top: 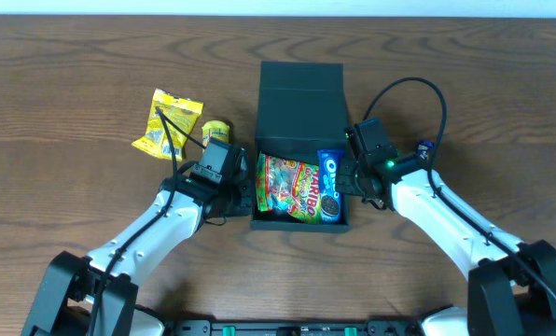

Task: Pack container
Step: 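Grasp the yellow Hacks bag with the left gripper, then lower the Hacks bag into the box with the left gripper and release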

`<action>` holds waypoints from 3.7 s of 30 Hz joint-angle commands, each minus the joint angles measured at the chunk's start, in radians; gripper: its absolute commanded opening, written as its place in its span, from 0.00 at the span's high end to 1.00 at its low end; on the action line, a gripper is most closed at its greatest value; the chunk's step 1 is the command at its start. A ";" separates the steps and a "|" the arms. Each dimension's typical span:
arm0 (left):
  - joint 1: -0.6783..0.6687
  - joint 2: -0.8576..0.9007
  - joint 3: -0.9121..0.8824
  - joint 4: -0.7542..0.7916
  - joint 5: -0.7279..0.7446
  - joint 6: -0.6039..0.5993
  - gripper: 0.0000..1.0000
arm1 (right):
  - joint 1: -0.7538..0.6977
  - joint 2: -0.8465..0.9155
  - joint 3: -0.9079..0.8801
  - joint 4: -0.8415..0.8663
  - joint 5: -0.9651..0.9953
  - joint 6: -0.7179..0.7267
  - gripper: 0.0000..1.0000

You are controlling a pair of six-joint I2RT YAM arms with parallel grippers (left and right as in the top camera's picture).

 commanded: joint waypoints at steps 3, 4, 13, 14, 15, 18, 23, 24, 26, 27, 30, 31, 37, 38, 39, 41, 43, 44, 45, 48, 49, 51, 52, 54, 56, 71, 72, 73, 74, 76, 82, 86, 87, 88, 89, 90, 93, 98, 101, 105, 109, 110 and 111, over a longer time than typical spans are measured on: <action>-0.008 -0.025 0.034 -0.060 -0.112 -0.018 0.91 | -0.034 0.000 0.024 -0.044 0.064 -0.032 0.85; -0.003 -0.043 0.057 -0.091 -0.164 0.003 0.91 | -0.046 -0.010 0.040 -0.069 0.081 -0.038 0.84; 0.190 -0.177 0.179 -0.108 -0.344 0.438 0.58 | -0.117 -0.090 0.107 -0.133 0.084 -0.081 0.57; 0.233 -0.171 0.179 -0.093 -0.344 0.489 0.33 | -0.116 -0.090 0.106 -0.133 0.069 -0.093 0.55; 0.277 -0.161 0.179 -0.075 -0.344 0.517 0.02 | -0.116 -0.090 0.106 -0.134 0.061 -0.096 0.52; 0.400 -0.114 0.179 -0.008 -0.257 0.556 0.05 | -0.117 -0.090 0.106 -0.129 0.044 -0.096 0.51; 0.539 0.024 0.179 0.112 -0.063 0.658 0.05 | -0.117 -0.090 0.106 -0.126 0.044 -0.096 0.48; 0.540 0.051 0.179 0.133 -0.065 0.681 0.05 | -0.117 -0.089 0.106 -0.124 0.045 -0.096 0.48; 0.536 0.100 0.181 0.175 -0.086 0.716 0.05 | -0.117 -0.090 0.106 -0.121 0.045 -0.096 0.46; 0.536 0.125 0.181 0.198 -0.113 0.715 0.05 | -0.117 -0.089 0.106 -0.121 0.045 -0.096 0.46; 0.539 0.189 0.188 0.246 -0.138 0.716 0.03 | -0.117 -0.089 0.106 -0.122 0.045 -0.096 0.43; 0.538 0.207 0.193 0.254 -0.137 0.715 0.05 | -0.117 -0.089 0.106 -0.122 0.045 -0.096 0.42; 0.537 0.309 0.214 0.283 -0.138 0.715 0.39 | -0.117 -0.089 0.106 -0.122 0.051 -0.096 0.39; 0.537 0.317 0.214 0.282 -0.137 0.714 0.44 | -0.117 -0.089 0.106 -0.123 0.051 -0.096 0.39; 0.537 0.323 0.214 0.282 -0.136 0.705 0.48 | -0.117 -0.089 0.106 -0.126 0.051 -0.096 0.39; 0.537 0.323 0.215 0.284 -0.137 0.694 0.56 | -0.117 -0.089 0.106 -0.126 0.051 -0.096 0.39; 0.537 0.323 0.226 0.278 -0.137 0.672 0.66 | -0.117 -0.089 0.106 -0.126 0.051 -0.096 0.38; 0.537 0.320 0.232 0.270 -0.137 0.662 0.70 | -0.117 -0.089 0.106 -0.126 0.051 -0.096 0.38; 0.537 0.315 0.241 0.258 -0.138 0.652 0.76 | -0.117 -0.089 0.106 -0.126 0.051 -0.097 0.38; 0.537 0.283 0.286 0.185 -0.139 0.643 0.89 | -0.119 -0.089 0.106 -0.127 0.051 -0.103 0.36; 0.537 0.264 0.304 0.152 -0.138 0.643 0.94 | -0.125 -0.090 0.106 -0.130 0.051 -0.103 0.37; 0.537 0.223 0.332 0.095 -0.138 0.642 0.94 | -0.143 -0.090 0.107 -0.139 0.051 -0.103 0.38; 0.537 0.201 0.344 0.070 -0.138 0.642 0.94 | -0.158 -0.090 0.107 -0.146 0.047 -0.103 0.39; 0.536 0.142 0.364 0.018 -0.138 0.633 0.94 | -0.192 -0.090 0.107 -0.162 0.033 -0.103 0.42; 0.534 0.076 0.368 -0.018 -0.138 0.609 0.94 | -0.237 -0.092 0.107 -0.187 0.013 -0.103 0.45; 0.009 -0.223 0.359 -0.278 -0.208 0.207 0.94 | -0.451 -0.101 0.107 -0.279 -0.065 -0.116 0.48; -0.034 -0.211 0.356 -0.276 -0.230 0.166 0.94 | -0.452 -0.101 0.107 -0.280 -0.066 -0.119 0.48; -0.082 -0.192 0.353 -0.276 -0.258 0.127 0.94 | -0.452 -0.101 0.107 -0.281 -0.065 -0.119 0.48; -0.133 -0.166 0.352 -0.276 -0.291 0.090 0.94 | -0.452 -0.101 0.107 -0.282 -0.065 -0.119 0.47; -0.216 -0.113 0.352 -0.273 -0.319 0.019 0.94 | -0.452 -0.101 0.107 -0.283 -0.065 -0.119 0.46; -0.313 0.012 0.352 -0.258 -0.362 -0.132 0.94 | -0.452 -0.101 0.107 -0.283 -0.068 -0.122 0.45; -0.314 0.037 0.352 -0.240 -0.356 -0.132 0.94 | -0.452 -0.101 0.107 -0.283 -0.069 -0.122 0.44; -0.314 0.037 0.352 -0.233 -0.356 -0.132 0.94 | -0.452 -0.101 0.107 -0.283 -0.069 -0.122 0.44; -0.314 0.037 0.352 -0.223 -0.348 -0.130 0.94 | -0.452 -0.101 0.107 -0.283 -0.069 -0.122 0.43; -0.314 0.037 0.352 -0.220 -0.336 -0.130 0.91 | -0.452 -0.101 0.107 -0.283 -0.069 -0.122 0.41; -0.314 0.036 0.352 -0.212 -0.312 -0.104 0.84 | -0.452 -0.101 0.107 -0.283 -0.069 -0.122 0.38; -0.317 0.014 0.359 -0.172 -0.238 0.029 0.76 | -0.452 -0.101 0.107 -0.283 -0.069 -0.122 0.36; -0.313 -0.068 0.371 -0.171 -0.316 0.116 0.51 | -0.452 -0.101 0.107 -0.283 -0.087 -0.122 0.34; -0.313 -0.073 0.370 -0.174 -0.337 0.140 0.78 | -0.452 -0.101 0.107 -0.283 -0.088 -0.122 0.34; -0.313 -0.002 0.352 -0.175 -0.337 0.139 0.94 | -0.452 -0.101 0.107 -0.290 -0.088 -0.122 0.35; -0.313 0.093 0.339 -0.177 -0.311 0.139 0.94 | -0.452 -0.101 0.107 -0.294 -0.087 -0.134 0.34; -0.313 0.118 0.339 -0.178 -0.311 0.138 0.94 | -0.452 -0.101 0.107 -0.294 -0.087 -0.134 0.34; -0.313 0.142 0.339 -0.178 -0.311 0.138 0.94 | -0.452 -0.101 0.107 -0.294 -0.087 -0.134 0.34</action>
